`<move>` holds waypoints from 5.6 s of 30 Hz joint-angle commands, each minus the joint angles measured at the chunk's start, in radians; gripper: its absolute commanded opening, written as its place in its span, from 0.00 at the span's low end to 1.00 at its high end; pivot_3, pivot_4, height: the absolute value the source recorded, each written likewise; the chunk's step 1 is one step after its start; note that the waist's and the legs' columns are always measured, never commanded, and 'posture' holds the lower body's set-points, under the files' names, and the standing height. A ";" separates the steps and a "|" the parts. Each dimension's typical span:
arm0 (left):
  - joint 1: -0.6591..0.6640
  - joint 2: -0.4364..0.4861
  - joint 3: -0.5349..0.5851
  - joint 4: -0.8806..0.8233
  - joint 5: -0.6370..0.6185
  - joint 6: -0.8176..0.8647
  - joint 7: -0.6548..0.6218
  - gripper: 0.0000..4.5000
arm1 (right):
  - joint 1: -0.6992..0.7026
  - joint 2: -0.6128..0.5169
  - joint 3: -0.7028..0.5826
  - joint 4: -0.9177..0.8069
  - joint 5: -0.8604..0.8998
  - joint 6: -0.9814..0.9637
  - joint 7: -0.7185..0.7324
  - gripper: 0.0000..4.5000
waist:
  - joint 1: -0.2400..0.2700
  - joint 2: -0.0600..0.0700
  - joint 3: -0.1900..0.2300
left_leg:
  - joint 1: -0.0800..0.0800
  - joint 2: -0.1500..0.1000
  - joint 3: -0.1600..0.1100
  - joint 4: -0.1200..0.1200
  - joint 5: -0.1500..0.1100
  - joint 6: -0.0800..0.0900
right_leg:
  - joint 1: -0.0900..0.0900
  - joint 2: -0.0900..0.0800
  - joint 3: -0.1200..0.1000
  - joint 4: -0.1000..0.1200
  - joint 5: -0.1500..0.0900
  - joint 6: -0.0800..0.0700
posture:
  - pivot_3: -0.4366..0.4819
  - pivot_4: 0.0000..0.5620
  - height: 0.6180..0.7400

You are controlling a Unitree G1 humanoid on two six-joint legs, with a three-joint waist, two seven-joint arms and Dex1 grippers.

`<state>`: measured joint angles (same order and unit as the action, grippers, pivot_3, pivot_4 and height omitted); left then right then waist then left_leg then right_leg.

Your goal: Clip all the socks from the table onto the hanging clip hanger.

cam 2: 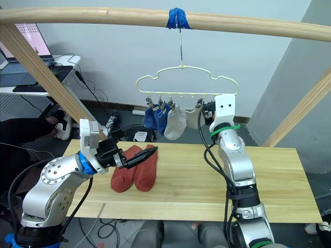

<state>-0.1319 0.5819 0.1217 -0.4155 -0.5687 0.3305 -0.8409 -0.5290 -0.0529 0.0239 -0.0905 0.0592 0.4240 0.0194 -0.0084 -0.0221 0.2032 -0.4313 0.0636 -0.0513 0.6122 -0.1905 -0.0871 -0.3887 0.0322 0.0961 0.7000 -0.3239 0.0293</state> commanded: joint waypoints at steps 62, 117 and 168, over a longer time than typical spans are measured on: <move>0.081 0.000 -0.072 0.166 0.206 0.028 0.142 1.00 | -0.113 0.014 -0.147 -0.033 0.236 0.246 0.063 0.00 | 0.002 0.000 0.000 | 0.000 0.000 0.000 0.000 0.000 0.000 | 0.000 0.000 0.000 0.001 0.000 0.000 | 0.56 0.30 1.00; -0.163 -0.176 -0.259 0.517 0.431 -0.399 -0.036 0.00 | -0.102 -0.074 -0.281 -0.177 0.467 0.602 0.080 0.00 | -0.022 0.000 -0.002 | 0.000 -0.001 -0.001 0.011 0.000 0.001 | 0.000 0.001 0.000 0.013 0.000 0.000 | 0.44 0.23 1.00; -0.104 -0.147 -0.188 0.635 0.514 -0.192 0.263 0.56 | -0.399 0.120 -0.800 -0.127 0.778 1.190 -0.222 0.00 | -0.071 0.004 -0.013 | -0.001 -0.001 -0.001 0.009 0.000 0.001 | -0.001 0.001 0.000 0.010 -0.002 0.002 | 0.46 0.31 1.00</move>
<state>-0.2094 0.4374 -0.0614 0.2067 -0.0814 0.1361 -0.6065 -0.9121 0.0812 -0.7761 -0.2068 0.8348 1.6067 -0.2055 -0.0798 -0.0186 0.1905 -0.4323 0.0623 -0.0522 0.6211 -0.1906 -0.0857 -0.3898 0.0333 0.0966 0.7101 -0.3256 0.0315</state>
